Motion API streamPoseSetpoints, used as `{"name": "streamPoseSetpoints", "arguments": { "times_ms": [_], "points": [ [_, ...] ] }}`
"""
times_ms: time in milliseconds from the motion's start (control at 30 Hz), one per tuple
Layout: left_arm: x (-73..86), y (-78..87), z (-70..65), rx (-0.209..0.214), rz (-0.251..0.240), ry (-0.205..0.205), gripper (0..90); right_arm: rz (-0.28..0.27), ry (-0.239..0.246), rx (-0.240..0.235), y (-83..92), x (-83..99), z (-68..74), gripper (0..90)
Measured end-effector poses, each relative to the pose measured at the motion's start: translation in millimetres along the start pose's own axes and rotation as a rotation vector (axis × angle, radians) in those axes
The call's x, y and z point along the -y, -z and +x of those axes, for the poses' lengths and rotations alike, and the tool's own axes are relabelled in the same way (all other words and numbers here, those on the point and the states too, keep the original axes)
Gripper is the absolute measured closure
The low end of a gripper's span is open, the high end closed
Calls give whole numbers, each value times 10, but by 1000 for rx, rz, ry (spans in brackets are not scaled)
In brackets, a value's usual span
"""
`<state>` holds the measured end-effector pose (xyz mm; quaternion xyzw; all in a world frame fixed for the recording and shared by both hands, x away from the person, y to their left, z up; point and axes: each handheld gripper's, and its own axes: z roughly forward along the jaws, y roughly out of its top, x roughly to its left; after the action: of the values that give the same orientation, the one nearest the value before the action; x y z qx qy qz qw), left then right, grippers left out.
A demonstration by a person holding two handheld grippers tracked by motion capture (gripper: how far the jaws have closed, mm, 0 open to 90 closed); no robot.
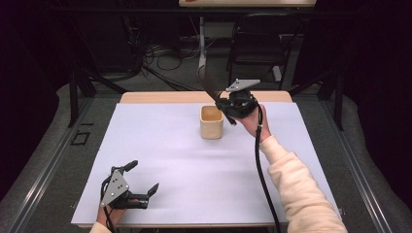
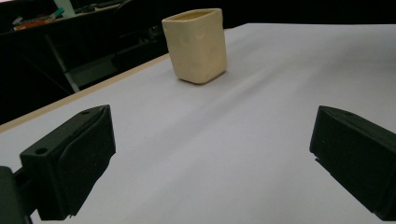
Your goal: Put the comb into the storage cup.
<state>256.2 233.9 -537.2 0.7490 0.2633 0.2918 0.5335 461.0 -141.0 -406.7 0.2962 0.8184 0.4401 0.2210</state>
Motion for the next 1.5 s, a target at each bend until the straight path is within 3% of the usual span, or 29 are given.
{"name": "streamPoseSetpoints", "arguments": {
  "times_ms": [1500],
  "points": [
    [0, 4, 2, 1, -3, 0, 3, -25, 44, 6, -203, -303, 57, 724]
  ]
}}
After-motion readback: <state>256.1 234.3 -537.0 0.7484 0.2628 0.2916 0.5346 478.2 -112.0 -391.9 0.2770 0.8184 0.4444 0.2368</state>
